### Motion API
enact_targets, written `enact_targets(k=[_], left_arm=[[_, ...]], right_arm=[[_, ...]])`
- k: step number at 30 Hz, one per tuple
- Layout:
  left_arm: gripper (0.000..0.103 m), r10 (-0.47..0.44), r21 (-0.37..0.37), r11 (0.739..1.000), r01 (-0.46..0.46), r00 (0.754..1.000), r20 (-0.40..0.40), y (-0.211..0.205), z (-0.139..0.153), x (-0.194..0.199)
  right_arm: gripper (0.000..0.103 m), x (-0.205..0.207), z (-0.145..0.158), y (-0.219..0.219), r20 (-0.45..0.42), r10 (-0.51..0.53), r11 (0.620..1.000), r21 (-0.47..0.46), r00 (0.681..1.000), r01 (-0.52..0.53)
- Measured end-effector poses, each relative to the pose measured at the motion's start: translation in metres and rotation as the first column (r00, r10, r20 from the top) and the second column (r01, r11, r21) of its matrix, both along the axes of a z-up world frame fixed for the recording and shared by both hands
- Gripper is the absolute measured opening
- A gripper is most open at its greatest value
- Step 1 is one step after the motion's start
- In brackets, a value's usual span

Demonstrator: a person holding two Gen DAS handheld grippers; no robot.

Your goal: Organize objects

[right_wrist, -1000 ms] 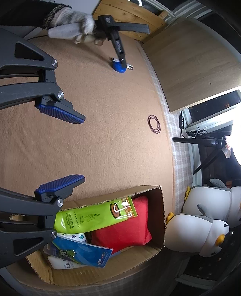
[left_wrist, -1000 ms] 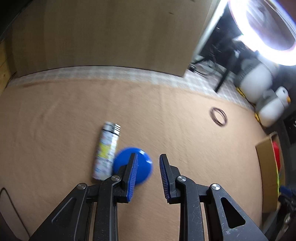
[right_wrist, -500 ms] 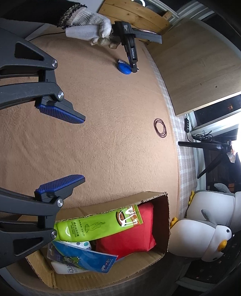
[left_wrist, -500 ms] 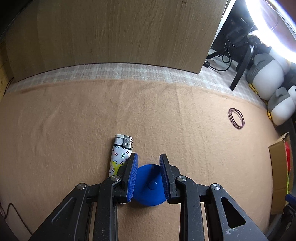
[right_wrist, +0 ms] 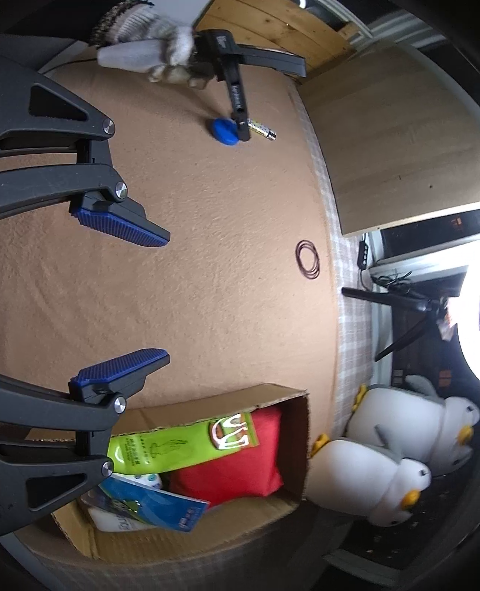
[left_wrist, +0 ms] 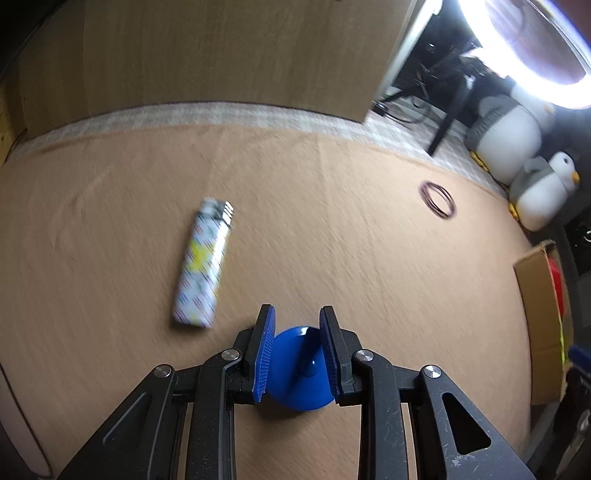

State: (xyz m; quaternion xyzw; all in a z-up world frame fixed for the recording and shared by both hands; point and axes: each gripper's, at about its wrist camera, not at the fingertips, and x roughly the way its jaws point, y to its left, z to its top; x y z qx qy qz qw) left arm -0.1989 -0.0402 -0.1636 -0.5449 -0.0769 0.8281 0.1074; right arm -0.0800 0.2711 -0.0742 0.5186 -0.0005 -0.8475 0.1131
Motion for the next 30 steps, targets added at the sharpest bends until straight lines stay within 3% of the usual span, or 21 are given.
enact_targets(k=[5, 10, 14, 16, 21, 30], left_arm=[[0.027, -0.050, -0.046, 0.998, 0.049, 0.999, -0.017, 0.023, -0.002, 0.032], [0.027, -0.069, 0.001, 0.998, 0.069, 0.998, -0.002, 0.031, -0.002, 0.048], [0.029, -0.043, 0.018, 0.999, 0.043, 0.999, -0.024, 0.019, 0.009, 0.051], [0.037, -0.003, 0.011, 1.000, 0.004, 0.999, -0.051, 0.003, 0.017, 0.047], [0.037, 0.064, 0.035, 0.997, -0.063, 0.997, -0.048, -0.027, 0.022, 0.027], [0.037, -0.018, 0.032, 0.999, 0.018, 1.000, 0.005, -0.008, 0.004, 0.035]], right_arm=[[0.054, 0.001, 0.003, -0.012, -0.027, 0.017, 0.999, 0.031, 0.999, -0.016], [0.054, 0.001, 0.003, -0.019, -0.034, 0.028, 0.999, 0.039, 0.999, -0.027], [0.054, 0.000, 0.002, -0.018, -0.029, 0.025, 0.999, 0.036, 0.999, -0.024], [0.054, 0.001, 0.001, -0.016, -0.027, 0.018, 0.999, 0.033, 0.999, -0.017], [0.055, -0.001, -0.003, -0.012, -0.012, 0.004, 1.000, 0.018, 1.000, -0.004], [0.058, -0.005, -0.007, -0.019, 0.001, 0.019, 0.999, 0.039, 1.000, -0.019]])
